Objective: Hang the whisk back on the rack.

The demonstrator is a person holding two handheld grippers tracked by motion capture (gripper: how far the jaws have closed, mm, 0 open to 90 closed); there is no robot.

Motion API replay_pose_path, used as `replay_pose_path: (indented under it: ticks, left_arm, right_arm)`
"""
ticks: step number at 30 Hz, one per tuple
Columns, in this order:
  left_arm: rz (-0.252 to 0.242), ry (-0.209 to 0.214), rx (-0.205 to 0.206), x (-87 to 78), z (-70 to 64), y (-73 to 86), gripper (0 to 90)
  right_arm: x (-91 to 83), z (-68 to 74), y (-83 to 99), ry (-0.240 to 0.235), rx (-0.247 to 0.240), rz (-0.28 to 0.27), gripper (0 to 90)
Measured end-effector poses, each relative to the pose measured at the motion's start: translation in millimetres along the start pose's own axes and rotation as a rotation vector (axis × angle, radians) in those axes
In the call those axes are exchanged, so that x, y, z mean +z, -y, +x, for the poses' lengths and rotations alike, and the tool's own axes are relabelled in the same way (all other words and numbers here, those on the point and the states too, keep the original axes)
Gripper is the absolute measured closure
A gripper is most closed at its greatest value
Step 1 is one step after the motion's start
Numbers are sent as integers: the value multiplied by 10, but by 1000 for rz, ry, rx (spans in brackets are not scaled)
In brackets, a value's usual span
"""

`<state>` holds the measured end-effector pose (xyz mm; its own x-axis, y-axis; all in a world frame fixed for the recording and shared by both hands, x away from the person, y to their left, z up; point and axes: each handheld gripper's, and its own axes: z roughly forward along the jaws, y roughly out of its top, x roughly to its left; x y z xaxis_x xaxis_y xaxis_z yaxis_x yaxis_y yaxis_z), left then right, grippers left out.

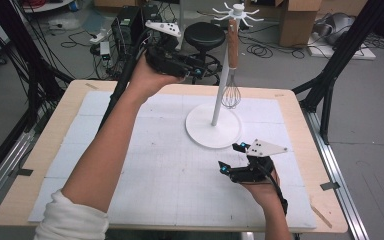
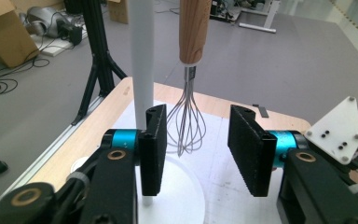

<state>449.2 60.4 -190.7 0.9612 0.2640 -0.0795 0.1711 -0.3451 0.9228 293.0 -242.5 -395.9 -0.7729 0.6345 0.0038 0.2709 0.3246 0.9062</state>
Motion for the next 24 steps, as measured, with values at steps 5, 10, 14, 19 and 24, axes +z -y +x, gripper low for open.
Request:
replay_pose_path:
  ticks: [5, 10, 14, 19, 24]
  left_arm:
    - [-17, 2, 11, -104, -62, 116, 535]
    - [-37, 12, 25, -195, -148, 243, 508]
    - [-49, 9, 25, -285, -208, 351, 451]
    - [-71, 15, 23, -414, -278, 478, 387]
    - [-94, -1, 14, -555, -336, 622, 349]
  right_arm:
    - [0, 8, -4, 0, -1, 5, 189]
    - [-5, 18, -11, -2, 0, 0, 190]
    - [3, 25, -17, -4, -6, 4, 189]
    - [6, 27, -19, -6, -7, 5, 190]
    - [-6, 29, -22, -5, -6, 2, 189]
